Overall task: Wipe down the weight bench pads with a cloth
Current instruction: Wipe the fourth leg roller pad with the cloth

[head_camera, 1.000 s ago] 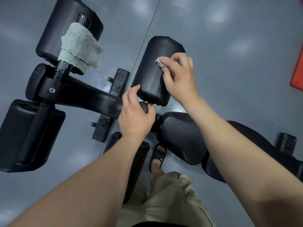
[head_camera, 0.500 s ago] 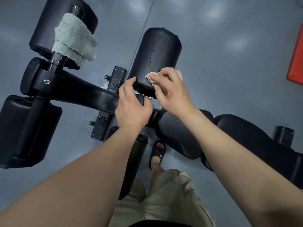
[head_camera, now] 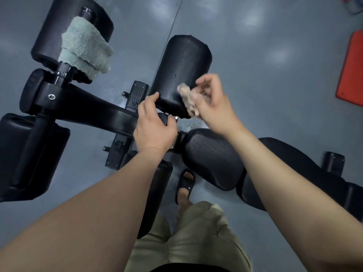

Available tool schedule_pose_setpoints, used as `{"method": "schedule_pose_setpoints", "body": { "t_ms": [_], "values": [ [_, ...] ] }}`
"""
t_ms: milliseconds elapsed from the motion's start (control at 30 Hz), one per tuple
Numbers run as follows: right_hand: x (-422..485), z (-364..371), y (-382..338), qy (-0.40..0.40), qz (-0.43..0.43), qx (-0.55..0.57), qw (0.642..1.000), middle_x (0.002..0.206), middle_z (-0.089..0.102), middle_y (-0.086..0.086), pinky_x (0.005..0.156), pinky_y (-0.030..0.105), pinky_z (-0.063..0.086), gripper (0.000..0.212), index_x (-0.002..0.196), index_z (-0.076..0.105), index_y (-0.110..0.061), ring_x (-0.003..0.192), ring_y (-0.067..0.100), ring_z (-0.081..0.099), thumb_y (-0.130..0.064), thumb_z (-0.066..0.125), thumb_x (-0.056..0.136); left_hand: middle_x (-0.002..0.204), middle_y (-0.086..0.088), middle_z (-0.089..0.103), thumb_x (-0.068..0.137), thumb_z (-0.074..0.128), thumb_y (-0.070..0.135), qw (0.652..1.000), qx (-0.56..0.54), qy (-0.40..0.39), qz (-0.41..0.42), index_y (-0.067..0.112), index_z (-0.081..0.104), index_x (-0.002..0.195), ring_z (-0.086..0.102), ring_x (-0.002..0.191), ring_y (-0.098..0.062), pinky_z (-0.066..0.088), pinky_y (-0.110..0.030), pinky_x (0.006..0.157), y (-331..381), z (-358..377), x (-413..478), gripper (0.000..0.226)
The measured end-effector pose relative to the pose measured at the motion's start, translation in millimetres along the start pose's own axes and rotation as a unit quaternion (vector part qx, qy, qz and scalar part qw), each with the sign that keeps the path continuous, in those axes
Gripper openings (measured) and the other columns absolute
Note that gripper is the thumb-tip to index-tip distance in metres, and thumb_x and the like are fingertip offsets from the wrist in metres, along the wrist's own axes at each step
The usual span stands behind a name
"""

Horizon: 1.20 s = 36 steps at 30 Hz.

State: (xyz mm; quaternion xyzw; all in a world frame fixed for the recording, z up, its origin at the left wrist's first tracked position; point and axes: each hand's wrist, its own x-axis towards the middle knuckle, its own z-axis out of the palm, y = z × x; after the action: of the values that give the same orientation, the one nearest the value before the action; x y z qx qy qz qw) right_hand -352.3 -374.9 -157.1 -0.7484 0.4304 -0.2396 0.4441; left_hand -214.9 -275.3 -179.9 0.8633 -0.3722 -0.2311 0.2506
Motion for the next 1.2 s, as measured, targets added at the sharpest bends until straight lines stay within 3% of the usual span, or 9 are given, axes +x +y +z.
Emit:
{"method": "schedule_pose_setpoints", "body": {
  "t_ms": [33, 100, 167, 300, 433, 600, 700, 1000, 1200],
  "values": [
    [13, 0, -2, 0.038, 0.026, 0.004, 0.999, 0.090, 0.056, -0.002, 0.058, 0.024, 0.051, 0.018, 0.110, 0.044, -0.019, 0.064, 0.002, 0.058, -0.016, 0.057, 0.098, 0.147, 0.014, 0.040, 0.086, 0.062, 0.036, 1.000, 0.001, 0.000, -0.001, 0.039, 0.036, 0.143, 0.061, 0.114, -0.019, 0.050, -0.044, 0.090, 0, 0, 0, 0.063],
    [32, 6, 2, 0.093, 0.081, -0.061, 0.990, 0.095, 0.054, -0.002, 0.072, 0.033, 0.056, 0.011, 0.105, 0.050, -0.023, 0.079, 0.001, 0.057, -0.023, 0.056, 0.096, 0.147, 0.015, 0.040, 0.086, 0.062, 0.036, 1.000, 0.003, 0.002, -0.003, 0.040, 0.036, 0.143, 0.062, 0.111, -0.019, 0.050, -0.042, 0.088, 0, 0, 0, 0.062],
    [37, 12, 10, 0.105, 0.106, -0.143, 0.978, 0.102, 0.053, -0.001, 0.081, 0.041, 0.052, 0.012, 0.103, 0.056, -0.023, 0.087, 0.015, 0.058, -0.032, 0.050, 0.098, 0.147, 0.016, 0.040, 0.086, 0.062, 0.035, 1.000, 0.001, 0.005, -0.004, 0.040, 0.037, 0.143, 0.062, 0.110, -0.018, 0.047, -0.038, 0.086, 0, 1, 0, 0.062],
    [22, 25, 13, 0.083, 0.023, -0.180, 0.980, 0.110, 0.049, -0.001, 0.081, 0.035, 0.049, 0.031, 0.112, 0.061, -0.020, 0.099, 0.022, 0.057, -0.045, 0.044, 0.104, 0.146, 0.017, 0.042, 0.085, 0.063, 0.036, 1.000, -0.004, 0.011, -0.010, 0.040, 0.036, 0.143, 0.061, 0.111, -0.016, 0.045, -0.036, 0.086, 0, 1, 1, 0.064],
    [16, 32, 27, 0.045, -0.085, -0.184, 0.978, 0.111, 0.049, 0.007, 0.077, 0.035, 0.051, 0.026, 0.123, 0.064, -0.017, 0.094, 0.024, 0.054, -0.026, 0.059, 0.099, 0.153, 0.012, 0.038, 0.085, 0.065, 0.040, 0.999, 0.008, 0.009, -0.036, 0.032, 0.027, 0.153, 0.056, 0.125, -0.019, 0.047, -0.041, 0.095, 0, 2, 3, 0.078],
    [51, 26, 44, 0.091, -0.075, -0.163, 0.980, 0.108, 0.048, 0.008, 0.078, 0.039, 0.052, 0.025, 0.117, 0.069, -0.022, 0.088, 0.024, 0.055, -0.013, 0.059, 0.096, 0.155, 0.009, 0.031, 0.086, 0.063, 0.041, 0.999, 0.033, -0.007, -0.026, 0.026, 0.028, 0.155, 0.058, 0.120, -0.022, 0.043, -0.037, 0.087, -1, 3, 6, 0.080],
    [78, 19, 46, 0.127, -0.052, -0.149, 0.979, 0.107, 0.049, 0.007, 0.083, 0.039, 0.053, 0.026, 0.115, 0.071, -0.023, 0.091, 0.024, 0.057, -0.013, 0.058, 0.095, 0.154, 0.007, 0.030, 0.084, 0.063, 0.041, 0.999, 0.034, -0.008, -0.025, 0.029, 0.031, 0.152, 0.061, 0.113, -0.023, 0.043, -0.037, 0.085, -1, 3, 6, 0.076],
    [125, 1, 36, 0.168, 0.013, -0.169, 0.971, 0.110, 0.060, 0.002, 0.086, 0.034, 0.049, 0.025, 0.115, 0.069, -0.024, 0.098, 0.023, 0.061, -0.030, 0.058, 0.093, 0.163, 0.007, 0.025, 0.088, 0.061, 0.039, 0.999, 0.045, -0.028, -0.013, 0.026, 0.026, 0.154, 0.052, 0.131, -0.023, 0.046, -0.040, 0.090, 1, 0, 7, 0.075],
    [127, -2, 40, 0.163, 0.009, -0.205, 0.965, 0.107, 0.064, 0.000, 0.090, 0.021, 0.031, 0.028, 0.117, 0.068, -0.023, 0.101, 0.023, 0.058, -0.031, 0.055, 0.094, 0.153, 0.003, 0.036, 0.086, 0.066, 0.040, 0.995, 0.080, -0.051, 0.043, 0.022, 0.034, 0.149, 0.057, 0.121, -0.029, 0.049, -0.045, 0.091, -4, -14, 17, 0.072]
  ]
}}
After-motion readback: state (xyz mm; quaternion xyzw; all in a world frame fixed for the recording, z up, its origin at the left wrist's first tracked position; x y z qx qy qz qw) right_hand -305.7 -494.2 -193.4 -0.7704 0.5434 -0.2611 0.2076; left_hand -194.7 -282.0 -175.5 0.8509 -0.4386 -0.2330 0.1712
